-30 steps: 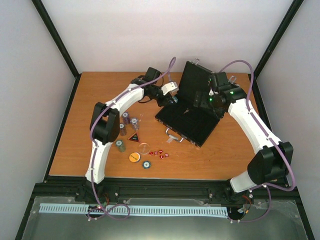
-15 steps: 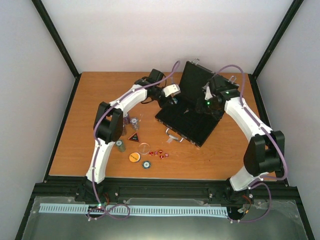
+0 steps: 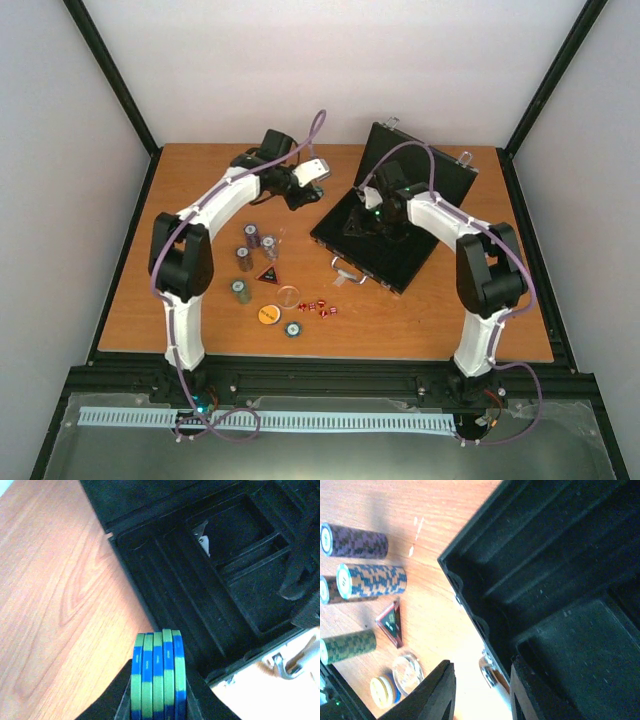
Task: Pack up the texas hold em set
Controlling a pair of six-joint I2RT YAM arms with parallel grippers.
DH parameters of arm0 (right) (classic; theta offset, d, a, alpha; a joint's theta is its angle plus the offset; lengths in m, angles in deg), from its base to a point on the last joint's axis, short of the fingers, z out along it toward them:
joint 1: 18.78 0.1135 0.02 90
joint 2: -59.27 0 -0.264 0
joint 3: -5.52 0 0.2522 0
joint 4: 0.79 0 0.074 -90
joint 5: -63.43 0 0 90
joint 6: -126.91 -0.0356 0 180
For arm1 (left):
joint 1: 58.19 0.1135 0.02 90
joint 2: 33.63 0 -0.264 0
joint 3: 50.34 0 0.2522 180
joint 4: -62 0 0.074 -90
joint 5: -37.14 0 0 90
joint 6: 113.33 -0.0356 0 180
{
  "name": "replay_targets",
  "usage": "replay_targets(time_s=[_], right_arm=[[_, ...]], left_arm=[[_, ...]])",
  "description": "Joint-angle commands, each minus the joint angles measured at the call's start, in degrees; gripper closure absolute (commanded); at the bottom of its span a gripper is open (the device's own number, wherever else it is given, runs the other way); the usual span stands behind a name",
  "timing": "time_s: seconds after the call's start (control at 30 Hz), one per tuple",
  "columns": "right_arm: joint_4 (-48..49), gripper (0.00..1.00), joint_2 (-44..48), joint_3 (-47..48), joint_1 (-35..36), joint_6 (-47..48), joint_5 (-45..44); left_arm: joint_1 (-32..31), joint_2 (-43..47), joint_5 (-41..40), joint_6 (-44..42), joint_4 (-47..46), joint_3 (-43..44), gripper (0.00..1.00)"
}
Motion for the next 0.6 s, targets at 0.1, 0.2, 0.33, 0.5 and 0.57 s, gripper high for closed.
replay_targets(time_s=[0.1,0.2,0.33,0.5,0.57], right_arm=[[3.78,0.67,-6.98,7.76,1.9,-2.27,1.13],[3.83,0.67,-10.04,10.42,3.19,-2.29,0.92],[2.88,0.67,-13.43,13.94,5.06,-1.81,-0.05],[1.7,0.66,-15.34,14.45,7.17,-1.76,-1.42],[1.16,0.66,-15.51,13.98,7.9,-1.54,-2.03]], left_arm=[[1.94,7.9,-2.05,-4.05,0.25,-5.21,0.99],[2.21,9.55,-2.44,-4.31,0.19,-6.75,0.99],[2.19,11.05,-2.09,-3.75,-0.46,-8.67,0.99],[2.23,12.42,-2.98,-4.18,-0.43,-10.22,0.99],[2.26,12.85,-3.17,-4.3,-0.42,-10.65,0.99]])
